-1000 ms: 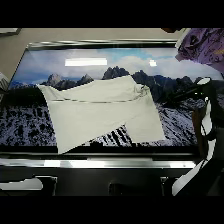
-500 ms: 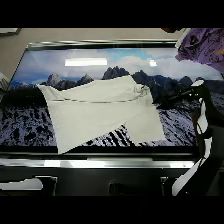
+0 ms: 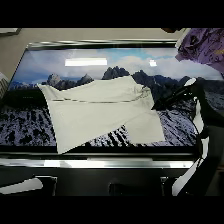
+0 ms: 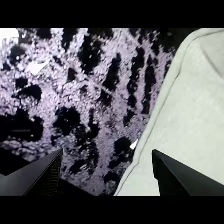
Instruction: Fold the clothes and pants, and hang the long-sleeved shirts on hangers.
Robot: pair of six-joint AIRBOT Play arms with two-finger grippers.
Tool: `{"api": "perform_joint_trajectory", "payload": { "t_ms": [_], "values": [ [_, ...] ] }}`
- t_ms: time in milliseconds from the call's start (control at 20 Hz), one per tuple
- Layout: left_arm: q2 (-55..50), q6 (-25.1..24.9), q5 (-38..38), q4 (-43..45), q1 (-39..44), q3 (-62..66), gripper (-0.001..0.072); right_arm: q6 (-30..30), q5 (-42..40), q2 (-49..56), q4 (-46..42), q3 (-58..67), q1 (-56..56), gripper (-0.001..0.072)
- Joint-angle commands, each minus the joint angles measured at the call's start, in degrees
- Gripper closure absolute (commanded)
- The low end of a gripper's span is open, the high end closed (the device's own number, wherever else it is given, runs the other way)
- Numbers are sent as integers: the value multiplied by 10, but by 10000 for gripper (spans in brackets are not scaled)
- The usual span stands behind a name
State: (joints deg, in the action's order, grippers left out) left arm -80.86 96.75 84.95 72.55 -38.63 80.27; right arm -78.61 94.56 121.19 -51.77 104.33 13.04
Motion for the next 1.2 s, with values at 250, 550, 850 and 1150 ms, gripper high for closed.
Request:
{"api": "perform_joint_trajectory", "payload": {
  "t_ms": [250, 550, 850, 1150],
  "values": [
    [223, -70, -92, -138, -22, -518, 88, -16, 16, -32, -3, 0, -1, 669],
    [237, -114, -117, -206, -5, -600, 89, -24, 28, -47, -3, 0, -1, 669],
    [236, -90, -140, -207, 76, -600, 89, -27, 29, -64, -3, 0, -1, 669],
    [217, -67, -172, -210, 111, -601, 103, -27, 28, -75, -3, 0, -1, 669]
  ]
}}
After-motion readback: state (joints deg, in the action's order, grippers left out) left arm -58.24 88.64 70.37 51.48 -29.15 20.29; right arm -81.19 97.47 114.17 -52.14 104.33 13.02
